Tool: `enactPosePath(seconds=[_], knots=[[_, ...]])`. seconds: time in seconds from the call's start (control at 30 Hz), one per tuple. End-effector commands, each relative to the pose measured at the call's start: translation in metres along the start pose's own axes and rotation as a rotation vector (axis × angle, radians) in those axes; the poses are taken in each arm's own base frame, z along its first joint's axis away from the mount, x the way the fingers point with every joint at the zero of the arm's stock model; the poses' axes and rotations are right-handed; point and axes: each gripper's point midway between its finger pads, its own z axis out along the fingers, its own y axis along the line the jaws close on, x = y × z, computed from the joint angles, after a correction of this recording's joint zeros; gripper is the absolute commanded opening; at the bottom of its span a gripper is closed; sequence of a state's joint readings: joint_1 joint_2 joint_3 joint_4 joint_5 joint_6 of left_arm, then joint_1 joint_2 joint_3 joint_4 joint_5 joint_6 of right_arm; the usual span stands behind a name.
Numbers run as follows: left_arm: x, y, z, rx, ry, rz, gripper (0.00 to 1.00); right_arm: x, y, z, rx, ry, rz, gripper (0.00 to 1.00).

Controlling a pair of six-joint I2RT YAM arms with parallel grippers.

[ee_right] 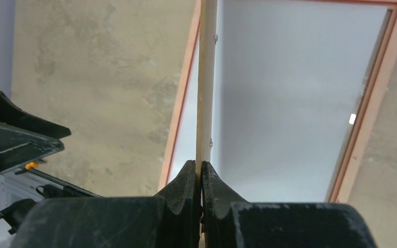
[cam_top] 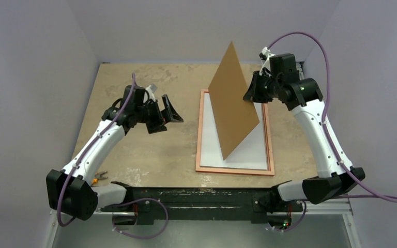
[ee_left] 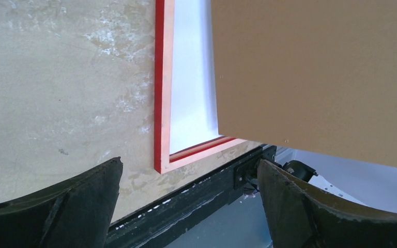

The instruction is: Put the photo into the frame

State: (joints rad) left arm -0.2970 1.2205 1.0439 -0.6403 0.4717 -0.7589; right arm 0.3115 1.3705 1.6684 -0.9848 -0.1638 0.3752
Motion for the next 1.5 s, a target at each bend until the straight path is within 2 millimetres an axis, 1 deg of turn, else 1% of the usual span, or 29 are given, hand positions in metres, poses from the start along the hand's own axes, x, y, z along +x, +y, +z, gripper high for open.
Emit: enactPosePath(seconds=[0.0, 0.2, 0.37, 0.5, 0.63, 0.73, 0.8, 0.87, 0.93, 1.0, 1.1, 1.2, 1.3, 1.37, 1.43, 1.47], knots=[[-0.009, -0.026, -0.005, 0.036, -0.017, 0.018, 1.0, -0.006, 0.002, -0.015, 0.009, -0.002, -0.039, 0.0], [-0.005, -0.036, 0.002, 0.05, 0.009, 0.015, 1.0, -0.005, 0.009, -0.009, -0.032, 0.019, -0.03, 0.0], [-0.009, -0.056, -0.002, 0.123, -0.005, 0.003, 1.0, 0.004, 0.022, -0.002, -0.088, 0.056, -0.066, 0.01], [-0.016, -0.068, -0.01, 0.139, -0.041, 0.006, 1.0, 0.01, 0.038, 0.0, -0.105, 0.069, -0.127, 0.15], [-0.021, -0.077, -0.017, 0.154, -0.061, 0.007, 1.0, 0.017, 0.056, 0.002, -0.098, 0.089, -0.208, 0.24], [-0.023, -0.082, -0.023, 0.169, -0.078, 0.013, 1.0, 0.022, 0.072, 0.0, -0.154, 0.103, -0.231, 0.39], [-0.024, -0.085, -0.026, 0.182, -0.088, 0.015, 1.0, 0.026, 0.084, -0.005, -0.203, 0.095, -0.236, 0.48], [-0.024, -0.092, -0.028, 0.219, -0.093, 0.013, 1.0, 0.032, 0.098, -0.008, -0.278, 0.104, -0.228, 0.55], [-0.025, -0.1, -0.028, 0.268, -0.094, -0.001, 1.0, 0.038, 0.11, -0.008, -0.344, 0.126, -0.209, 0.57], [-0.029, -0.107, -0.028, 0.314, -0.118, -0.013, 1.0, 0.043, 0.117, -0.007, -0.388, 0.145, -0.197, 0.57], [-0.036, -0.117, -0.035, 0.365, -0.171, -0.016, 1.0, 0.046, 0.128, -0.008, -0.451, 0.15, -0.177, 0.59], [-0.043, -0.125, -0.044, 0.391, -0.218, -0.003, 1.0, 0.05, 0.14, -0.012, -0.517, 0.159, -0.162, 0.62], [-0.048, -0.131, -0.045, 0.401, -0.223, 0.002, 1.0, 0.054, 0.15, -0.014, -0.579, 0.175, -0.153, 0.63], [-0.049, -0.134, -0.041, 0.409, -0.212, 0.007, 1.0, 0.057, 0.155, -0.015, -0.614, 0.187, -0.145, 0.64], [-0.05, -0.129, -0.028, 0.383, -0.192, 0.008, 1.0, 0.059, 0.156, -0.015, -0.626, 0.188, -0.136, 0.64], [-0.048, -0.122, -0.018, 0.354, -0.167, 0.015, 1.0, 0.058, 0.157, -0.015, -0.629, 0.186, -0.131, 0.64]])
